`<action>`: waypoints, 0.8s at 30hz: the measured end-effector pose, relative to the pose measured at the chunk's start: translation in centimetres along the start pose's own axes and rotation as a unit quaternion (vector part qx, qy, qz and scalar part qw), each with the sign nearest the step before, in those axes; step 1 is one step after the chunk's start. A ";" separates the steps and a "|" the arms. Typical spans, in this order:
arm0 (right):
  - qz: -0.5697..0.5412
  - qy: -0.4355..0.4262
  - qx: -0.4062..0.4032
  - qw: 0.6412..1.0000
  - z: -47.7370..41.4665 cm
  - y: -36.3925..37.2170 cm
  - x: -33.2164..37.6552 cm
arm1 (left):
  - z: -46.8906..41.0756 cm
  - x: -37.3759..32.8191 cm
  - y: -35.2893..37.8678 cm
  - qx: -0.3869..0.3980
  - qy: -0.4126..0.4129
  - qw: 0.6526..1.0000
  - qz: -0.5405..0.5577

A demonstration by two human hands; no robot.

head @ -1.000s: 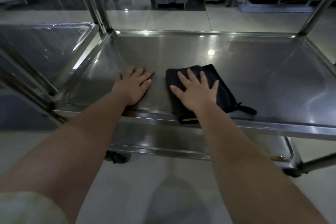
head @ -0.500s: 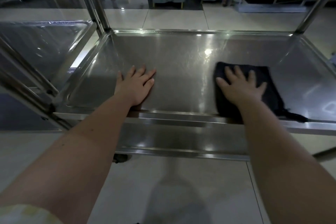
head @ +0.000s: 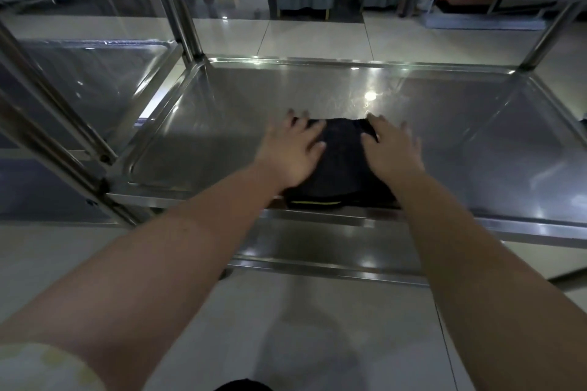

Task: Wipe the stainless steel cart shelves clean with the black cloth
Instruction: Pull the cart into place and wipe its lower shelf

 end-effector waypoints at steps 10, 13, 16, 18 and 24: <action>0.031 0.033 0.120 0.992 0.2 2.4 -2.6 | 1.1 -1.1 2.5 0.086 -0.075 0.994 0.003; 0.154 -0.007 0.130 0.980 1.1 3.3 -2.4 | 2.0 6.1 1.6 0.077 -0.097 0.992 -0.007; 0.217 -0.025 0.108 0.970 1.5 3.9 -1.9 | 2.9 11.0 1.0 0.091 -0.104 0.990 -0.010; 0.224 -0.025 0.099 0.969 1.5 4.1 -1.5 | 3.0 11.6 1.0 0.102 -0.105 0.989 -0.027; 0.227 -0.024 0.089 0.969 1.8 4.2 -1.2 | 1.7 6.0 1.8 0.109 -0.084 0.990 -0.031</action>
Point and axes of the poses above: each hand's wrist, its own z-axis away from the middle knuckle, its own y-axis out of the palm, x = y × z, the point moved 3 cm from there along -z, towards the middle knuckle, and after that the axes turned 6 degrees about -y, right-handed, at the moved point
